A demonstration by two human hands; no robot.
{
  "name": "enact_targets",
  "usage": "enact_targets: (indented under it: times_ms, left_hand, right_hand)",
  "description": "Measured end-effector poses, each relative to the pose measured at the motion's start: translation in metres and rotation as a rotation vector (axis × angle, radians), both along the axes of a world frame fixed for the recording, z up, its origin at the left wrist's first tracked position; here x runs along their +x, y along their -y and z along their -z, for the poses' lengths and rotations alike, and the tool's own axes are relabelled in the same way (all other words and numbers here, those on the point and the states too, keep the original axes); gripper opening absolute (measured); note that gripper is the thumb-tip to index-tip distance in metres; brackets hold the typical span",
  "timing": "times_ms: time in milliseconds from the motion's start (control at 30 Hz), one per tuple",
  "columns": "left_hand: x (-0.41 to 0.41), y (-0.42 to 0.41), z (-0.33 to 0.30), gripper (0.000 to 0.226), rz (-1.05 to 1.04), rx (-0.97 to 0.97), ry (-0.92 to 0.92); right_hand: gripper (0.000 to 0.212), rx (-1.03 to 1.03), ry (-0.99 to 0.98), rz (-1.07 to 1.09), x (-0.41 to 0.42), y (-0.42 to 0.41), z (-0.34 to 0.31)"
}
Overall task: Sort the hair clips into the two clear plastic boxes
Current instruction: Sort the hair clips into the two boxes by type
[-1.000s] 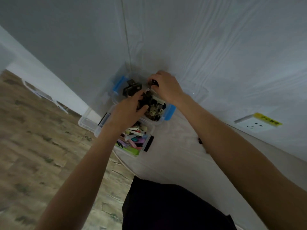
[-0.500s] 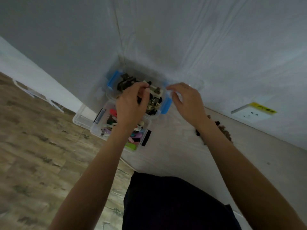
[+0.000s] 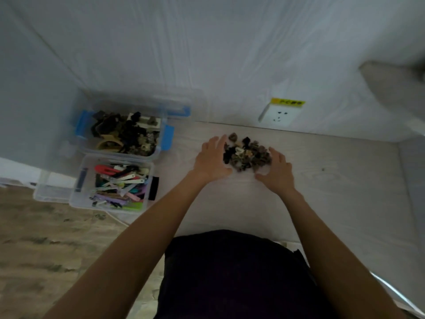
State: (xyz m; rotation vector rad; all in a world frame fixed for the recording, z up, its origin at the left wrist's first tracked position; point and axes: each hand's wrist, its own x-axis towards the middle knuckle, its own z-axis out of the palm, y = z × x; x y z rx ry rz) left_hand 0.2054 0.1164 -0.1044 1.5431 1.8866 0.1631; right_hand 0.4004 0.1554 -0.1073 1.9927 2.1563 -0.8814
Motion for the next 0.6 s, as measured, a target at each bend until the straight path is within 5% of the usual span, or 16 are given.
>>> enact_targets:
  times_ms: [133,500,600]
  left_hand:
    - [0.014,-0.010,0.010,0.105,0.066,0.000,-0.046]
    - [0.023,0.019,0.016,0.050,-0.118,0.132,0.082]
    - [0.027,0.025,0.016,0.052,-0.137,0.159,0.123]
  right_hand:
    - [0.092,0.007,-0.007,-0.013,0.009,0.003,0.008]
    - [0.049,0.084,-0.138,-0.177,-0.019,0.022,0.017]
    - [0.044,0.076,-0.242,-0.205,-0.023,0.025,0.015]
